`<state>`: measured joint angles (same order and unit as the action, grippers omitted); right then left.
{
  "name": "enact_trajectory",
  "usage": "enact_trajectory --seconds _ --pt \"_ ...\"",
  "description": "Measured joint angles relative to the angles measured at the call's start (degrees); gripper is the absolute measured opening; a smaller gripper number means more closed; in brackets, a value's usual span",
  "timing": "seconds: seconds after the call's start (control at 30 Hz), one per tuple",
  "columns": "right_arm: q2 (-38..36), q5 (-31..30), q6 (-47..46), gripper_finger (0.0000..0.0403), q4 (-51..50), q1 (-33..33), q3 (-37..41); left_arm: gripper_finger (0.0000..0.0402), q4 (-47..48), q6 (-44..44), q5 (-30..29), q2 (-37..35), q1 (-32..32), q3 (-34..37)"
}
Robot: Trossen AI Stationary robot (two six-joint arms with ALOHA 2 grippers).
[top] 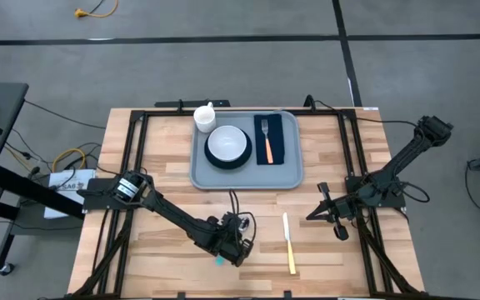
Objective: Set up tray
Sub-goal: Put the blue spoon on the blue napkin to the right of the green plate
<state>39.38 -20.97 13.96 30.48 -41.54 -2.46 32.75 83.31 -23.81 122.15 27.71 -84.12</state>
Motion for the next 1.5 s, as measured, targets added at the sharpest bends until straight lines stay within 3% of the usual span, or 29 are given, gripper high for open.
enact_trajectory --seconds 0.27,1.0,1.2,1.5 --pt "-0.01 0.0 0.01 0.0 -0.01 -0.01 0.0 0.0029 -2.56 -3.72 -0.48 -0.05 -1.9 -0.06" --pt "0.0 0.0 0.0 0.0 0.0 0.0 0.0 0.0029 -23.17 -20.2 1.24 -0.26 -13.6 -0.85" --pt "-0.01 0.0 0.0 0.0 0.0 -0.01 0.0 0.0029 -17.95 -25.89 3.62 -0.35 -17.01 -7.62" --pt "0.0 0.02 -0.02 0.0 -0.02 -0.02 0.0 0.0029 7.83 -25.86 4.34 -0.43 -24.26 -25.3"
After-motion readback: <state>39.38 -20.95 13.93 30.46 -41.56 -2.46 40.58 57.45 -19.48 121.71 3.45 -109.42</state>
